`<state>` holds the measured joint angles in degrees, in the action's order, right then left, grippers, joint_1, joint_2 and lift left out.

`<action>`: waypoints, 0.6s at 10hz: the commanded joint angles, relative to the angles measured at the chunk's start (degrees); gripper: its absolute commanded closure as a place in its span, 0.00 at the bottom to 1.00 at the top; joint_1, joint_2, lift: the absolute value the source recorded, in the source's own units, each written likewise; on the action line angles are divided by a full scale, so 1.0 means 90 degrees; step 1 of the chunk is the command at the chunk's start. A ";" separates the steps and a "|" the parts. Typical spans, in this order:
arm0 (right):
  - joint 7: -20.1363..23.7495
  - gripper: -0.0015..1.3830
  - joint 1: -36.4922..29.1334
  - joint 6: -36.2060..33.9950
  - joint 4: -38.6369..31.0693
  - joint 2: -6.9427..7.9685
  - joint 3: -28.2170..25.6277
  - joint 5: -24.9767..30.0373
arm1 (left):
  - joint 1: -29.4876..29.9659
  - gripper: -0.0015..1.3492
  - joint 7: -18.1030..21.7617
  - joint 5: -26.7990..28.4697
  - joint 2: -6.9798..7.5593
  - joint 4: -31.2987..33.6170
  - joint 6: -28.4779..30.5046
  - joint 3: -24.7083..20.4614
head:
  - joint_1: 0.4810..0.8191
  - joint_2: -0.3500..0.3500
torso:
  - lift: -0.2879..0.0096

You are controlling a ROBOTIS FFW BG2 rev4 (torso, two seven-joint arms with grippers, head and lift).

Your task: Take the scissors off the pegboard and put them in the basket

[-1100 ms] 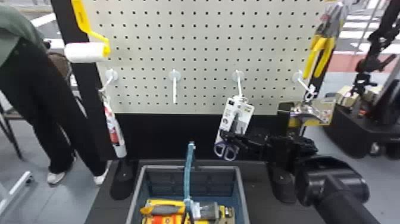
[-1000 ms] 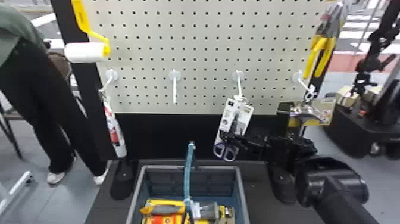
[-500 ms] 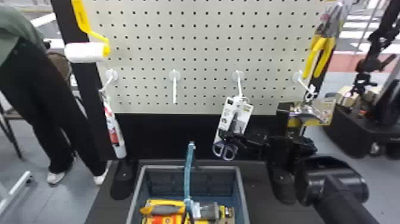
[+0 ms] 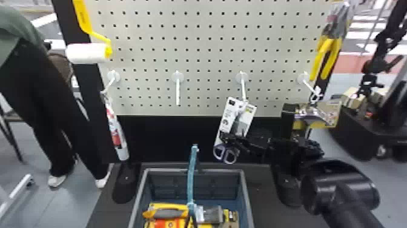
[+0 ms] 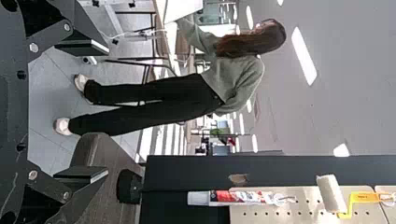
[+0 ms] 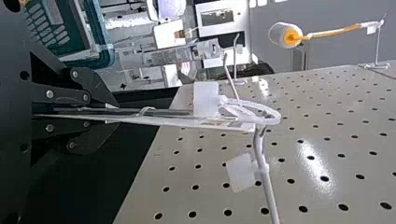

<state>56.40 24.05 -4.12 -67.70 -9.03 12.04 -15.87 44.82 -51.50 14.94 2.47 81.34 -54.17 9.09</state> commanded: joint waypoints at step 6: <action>-0.0270 0.86 -0.1021 -0.0383 -0.1392 -0.0110 -0.0156 -0.0317 | -0.0013 0.27 0.0000 -0.0010 0.0009 0.0002 0.0033 0.0015 | 0.20 0.50 | 0.63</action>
<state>54.02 15.91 -7.39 -79.20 -10.17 11.01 -18.42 44.80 -51.50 14.85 2.55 81.35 -53.91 9.23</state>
